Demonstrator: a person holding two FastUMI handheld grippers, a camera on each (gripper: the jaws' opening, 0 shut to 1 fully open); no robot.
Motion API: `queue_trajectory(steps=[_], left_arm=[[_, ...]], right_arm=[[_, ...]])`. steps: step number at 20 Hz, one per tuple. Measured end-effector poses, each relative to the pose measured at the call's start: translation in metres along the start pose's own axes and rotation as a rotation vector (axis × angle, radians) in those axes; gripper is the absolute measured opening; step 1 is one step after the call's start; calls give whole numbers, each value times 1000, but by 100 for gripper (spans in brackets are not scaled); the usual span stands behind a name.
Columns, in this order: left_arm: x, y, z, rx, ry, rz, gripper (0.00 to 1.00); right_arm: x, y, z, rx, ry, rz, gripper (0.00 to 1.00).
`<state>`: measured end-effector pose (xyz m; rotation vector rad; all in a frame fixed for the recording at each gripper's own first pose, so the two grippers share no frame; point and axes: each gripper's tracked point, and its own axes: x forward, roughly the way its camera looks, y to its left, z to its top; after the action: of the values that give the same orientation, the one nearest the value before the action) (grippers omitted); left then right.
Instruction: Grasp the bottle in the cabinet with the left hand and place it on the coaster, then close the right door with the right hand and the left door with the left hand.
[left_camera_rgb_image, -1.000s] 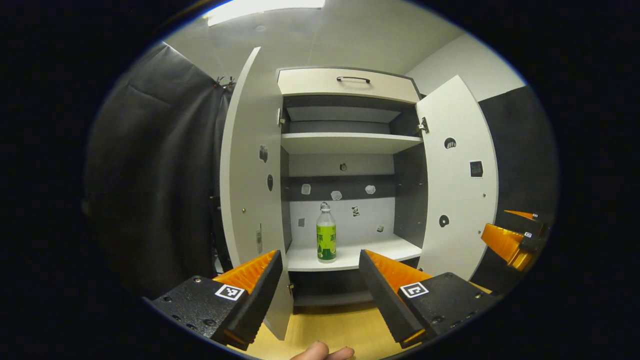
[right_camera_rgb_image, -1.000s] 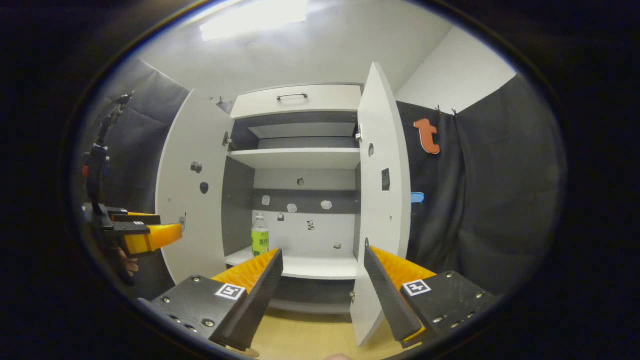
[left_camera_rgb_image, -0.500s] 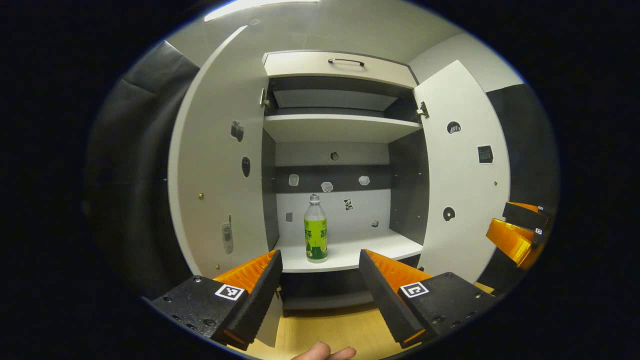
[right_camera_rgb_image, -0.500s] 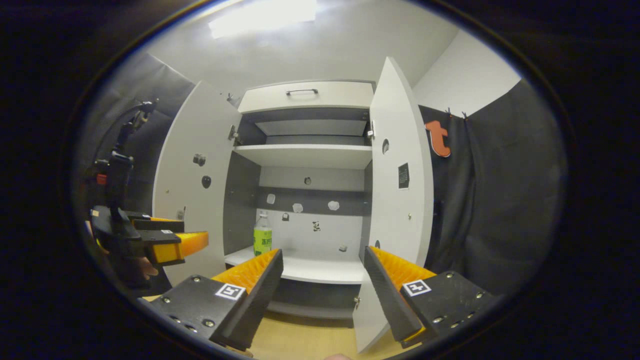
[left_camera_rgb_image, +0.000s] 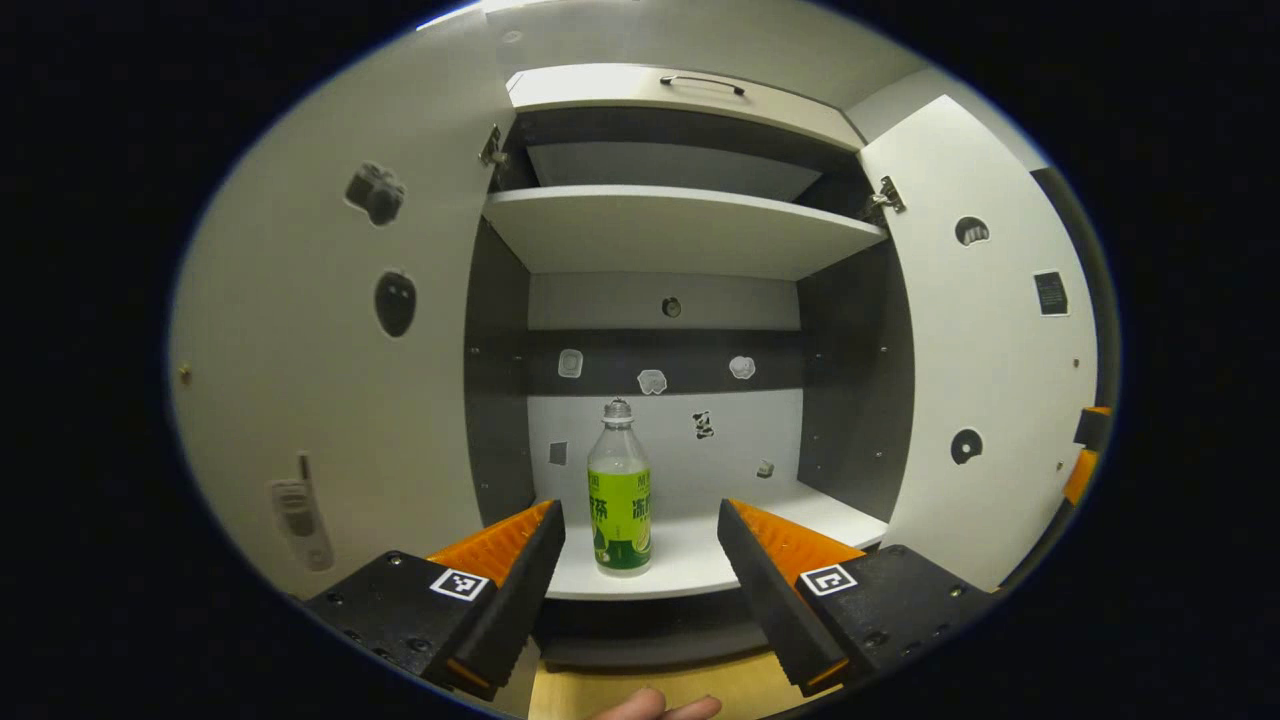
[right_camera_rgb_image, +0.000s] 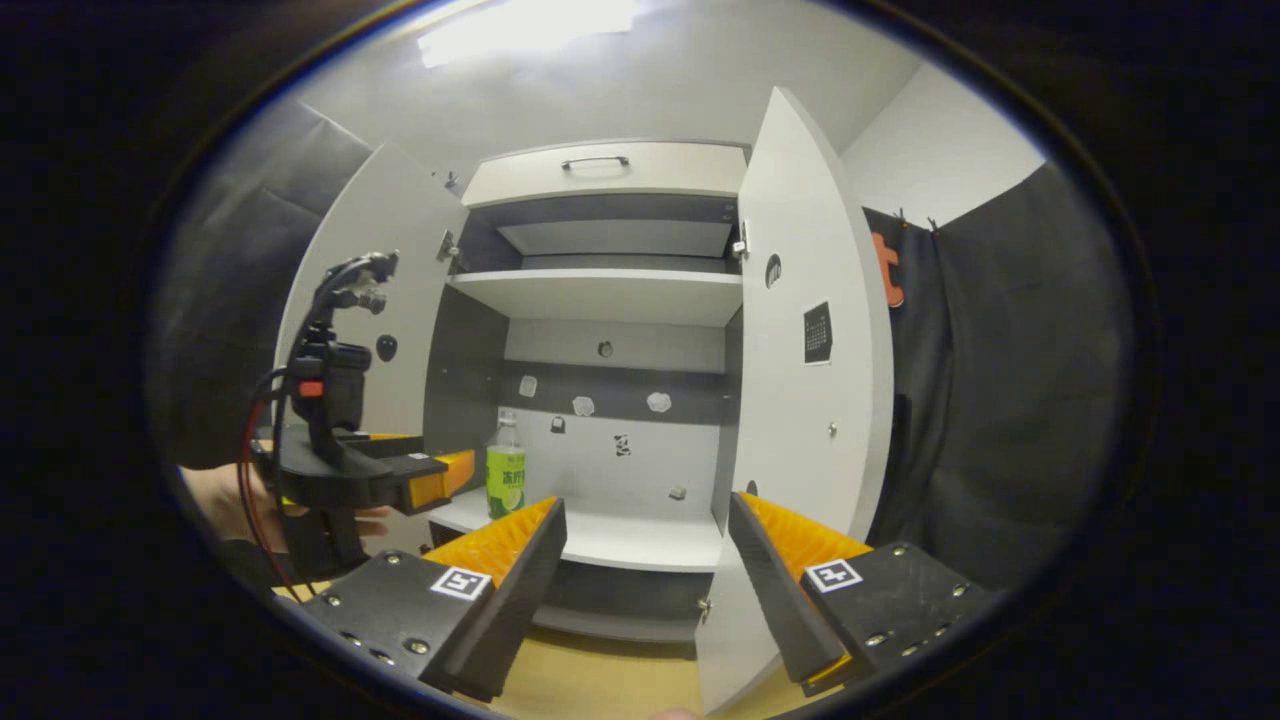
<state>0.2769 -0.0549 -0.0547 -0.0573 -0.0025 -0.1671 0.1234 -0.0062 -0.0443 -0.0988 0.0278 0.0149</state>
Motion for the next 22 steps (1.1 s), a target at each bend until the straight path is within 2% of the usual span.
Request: queue_trajectory(steps=[8,12,16,18,21,22], left_arm=[[99,17,-31,-10,35,46,98],[125,23,-37,-33,41,66,97],[141,33,-41,-6,45,89,97],[139,31,-42,-1,57,68,94],[132,24,-39,-49,49,23,81],[129,27,-39,-47,52,30,80]], right_arm=[[4,-11,-3,-14,13,-7,99],[-3,-19,-13,-52,48,-21,96],[-18,-37,-15,-72,59,-46,96],[-28,-45,-13,-45,59,-61,96],[-44,-55,-9,-34,47,-80,96],[-50,-55,-8,-35,46,-80,96]])
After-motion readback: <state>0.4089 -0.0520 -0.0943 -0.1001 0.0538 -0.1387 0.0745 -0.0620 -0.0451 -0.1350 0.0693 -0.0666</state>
